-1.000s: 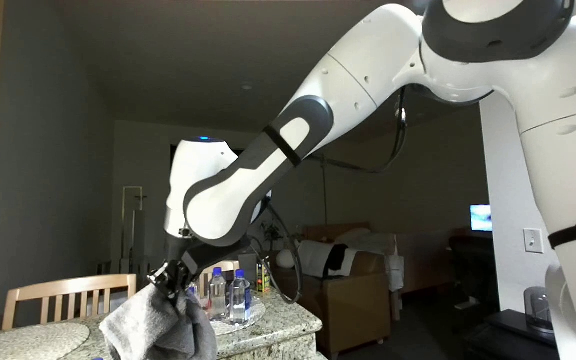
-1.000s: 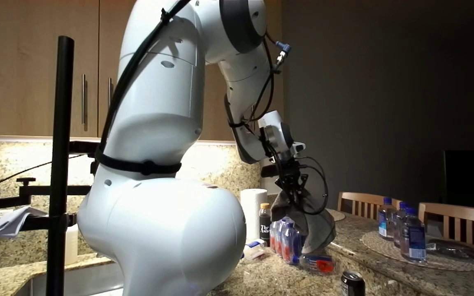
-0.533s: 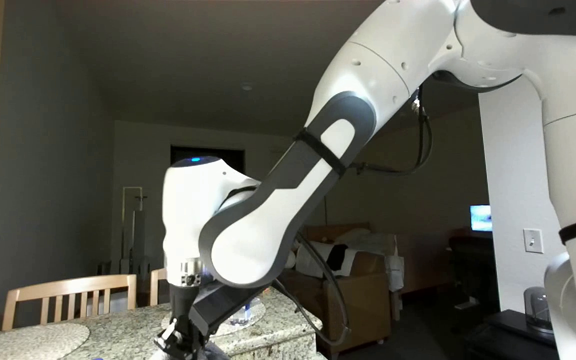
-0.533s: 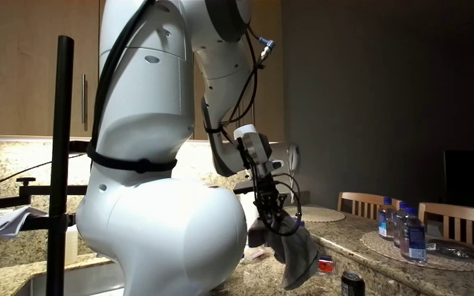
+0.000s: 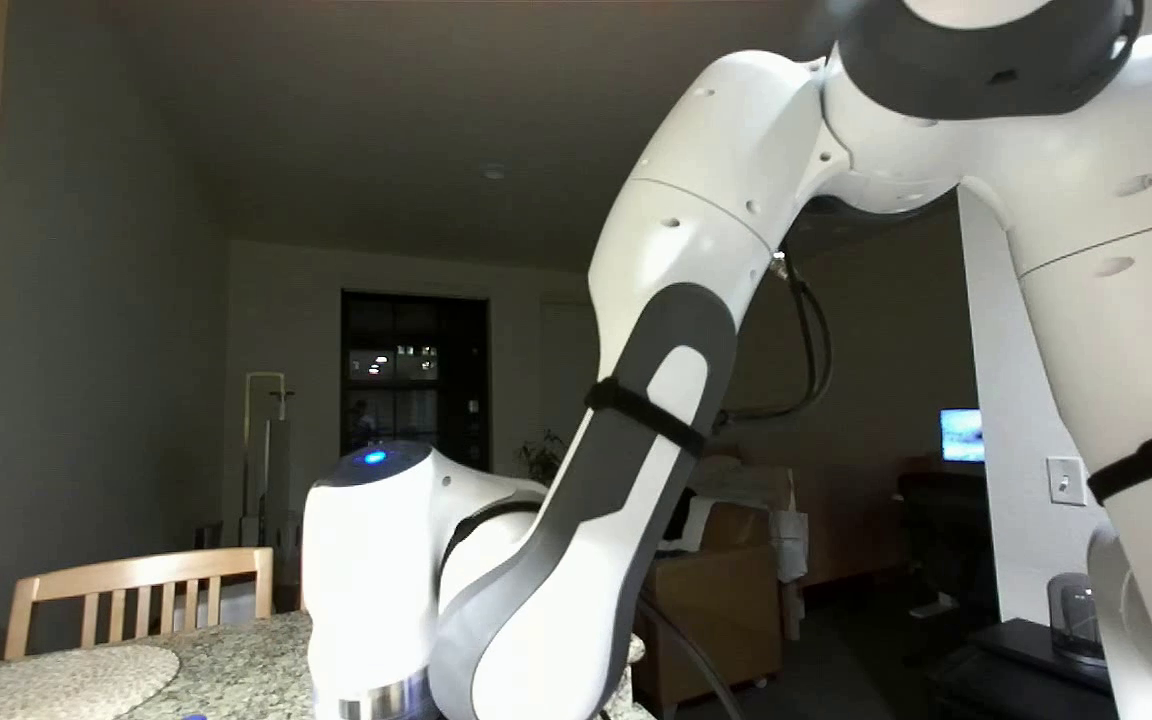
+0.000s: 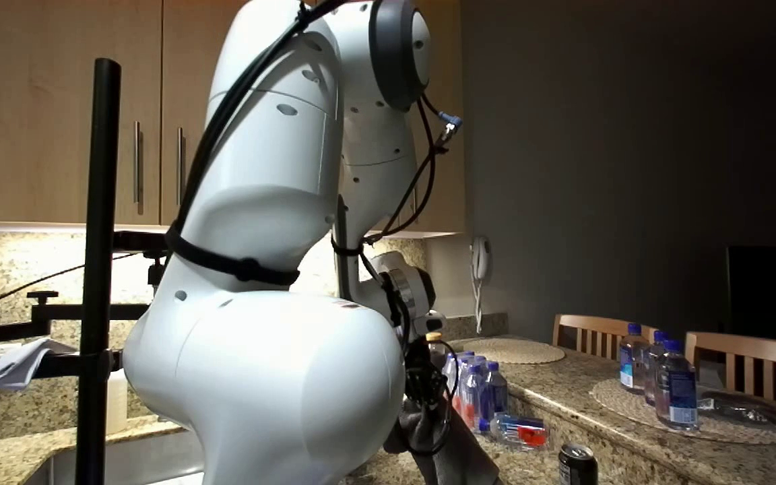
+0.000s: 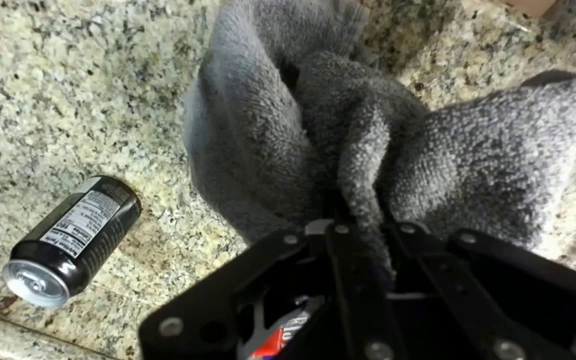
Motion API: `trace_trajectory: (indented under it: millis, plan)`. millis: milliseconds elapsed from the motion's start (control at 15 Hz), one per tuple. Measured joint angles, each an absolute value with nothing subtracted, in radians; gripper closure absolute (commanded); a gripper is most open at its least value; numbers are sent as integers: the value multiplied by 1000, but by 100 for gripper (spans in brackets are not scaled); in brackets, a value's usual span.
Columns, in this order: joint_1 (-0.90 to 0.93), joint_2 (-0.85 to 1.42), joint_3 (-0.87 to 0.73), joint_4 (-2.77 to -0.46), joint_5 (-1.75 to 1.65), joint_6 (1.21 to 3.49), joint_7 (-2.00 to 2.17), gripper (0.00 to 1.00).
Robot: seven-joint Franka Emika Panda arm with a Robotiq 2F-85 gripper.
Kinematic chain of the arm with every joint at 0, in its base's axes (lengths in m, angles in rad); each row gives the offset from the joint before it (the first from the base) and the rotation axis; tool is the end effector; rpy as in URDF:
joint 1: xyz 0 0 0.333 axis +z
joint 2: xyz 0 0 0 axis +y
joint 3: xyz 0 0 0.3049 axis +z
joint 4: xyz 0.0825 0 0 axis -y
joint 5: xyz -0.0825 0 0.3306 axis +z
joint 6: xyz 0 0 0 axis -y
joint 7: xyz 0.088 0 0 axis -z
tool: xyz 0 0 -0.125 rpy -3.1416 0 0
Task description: Move the cloth to the left on the counter
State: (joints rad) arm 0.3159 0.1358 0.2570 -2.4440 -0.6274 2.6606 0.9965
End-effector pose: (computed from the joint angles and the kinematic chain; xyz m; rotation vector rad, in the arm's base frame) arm 0.3827 0.2623 0.2710 2.9791 0.1783 0.3900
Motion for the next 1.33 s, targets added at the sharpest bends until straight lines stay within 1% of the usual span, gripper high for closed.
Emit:
trace_trajectory:
  millis: [333, 400, 600, 933, 1133, 1200, 1267, 1333]
  plan:
    - [376, 268, 224, -2338, -772, 2665, 1302, 90]
    - [392, 286, 220, -2315, -777, 2661, 1342, 91]
    - [438, 336, 204, -2231, -777, 2602, 1434, 91]
    - [464, 398, 191, -2091, -667, 2415, 1453, 91]
    - [462, 425, 185, -2041, -585, 2363, 1450, 91]
    - [461, 431, 182, -2031, -563, 2359, 1446, 64]
    - [461, 435, 179, -2023, -544, 2359, 1442, 62]
    - [461, 436, 176, -2015, -529, 2359, 1441, 57]
